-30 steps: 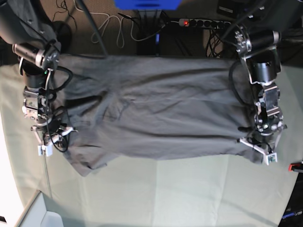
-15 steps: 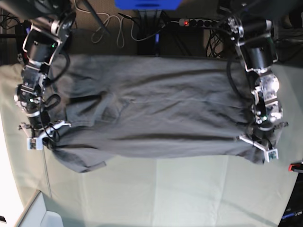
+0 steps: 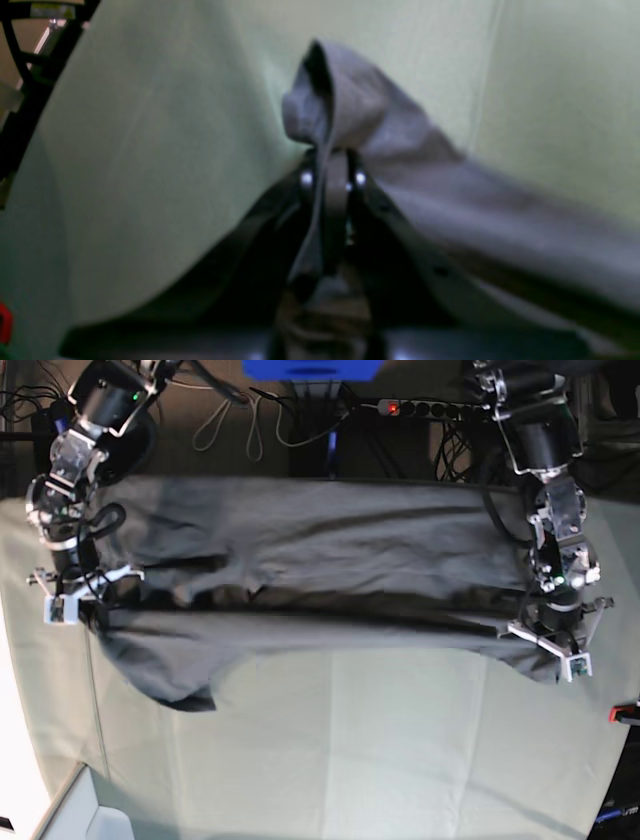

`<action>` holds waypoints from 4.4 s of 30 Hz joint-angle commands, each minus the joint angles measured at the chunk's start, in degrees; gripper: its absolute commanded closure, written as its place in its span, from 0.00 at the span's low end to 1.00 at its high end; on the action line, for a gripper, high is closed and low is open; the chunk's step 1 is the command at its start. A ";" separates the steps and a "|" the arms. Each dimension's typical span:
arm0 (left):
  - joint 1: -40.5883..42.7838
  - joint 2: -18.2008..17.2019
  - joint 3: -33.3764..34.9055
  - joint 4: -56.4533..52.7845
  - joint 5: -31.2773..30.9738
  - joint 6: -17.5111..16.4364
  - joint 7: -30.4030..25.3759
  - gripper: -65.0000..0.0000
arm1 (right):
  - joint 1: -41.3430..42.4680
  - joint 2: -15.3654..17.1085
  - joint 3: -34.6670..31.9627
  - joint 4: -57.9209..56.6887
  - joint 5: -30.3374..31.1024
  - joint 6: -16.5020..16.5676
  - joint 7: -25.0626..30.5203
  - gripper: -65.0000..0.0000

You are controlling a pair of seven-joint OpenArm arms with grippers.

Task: Layout the t-shirt on the table in an organized manner, then fold the t-shirt properly
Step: 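Fold the held edge over toward the other edge with both grippers, then lower the folded edge and open both grippers to release it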

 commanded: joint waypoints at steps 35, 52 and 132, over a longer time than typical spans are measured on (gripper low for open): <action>11.27 -1.71 0.00 2.36 -14.57 0.56 -1.69 0.55 | -13.63 1.66 -2.41 3.60 8.81 0.76 1.81 0.65; 6.35 -2.15 -6.68 2.36 -14.57 0.38 -1.69 0.36 | -15.83 1.48 -3.20 12.30 15.67 0.76 1.72 0.53; -6.14 -2.51 -6.33 -16.28 -14.22 0.29 -2.22 1.00 | 18.28 6.32 -14.98 -21.19 -5.96 0.76 -5.14 1.00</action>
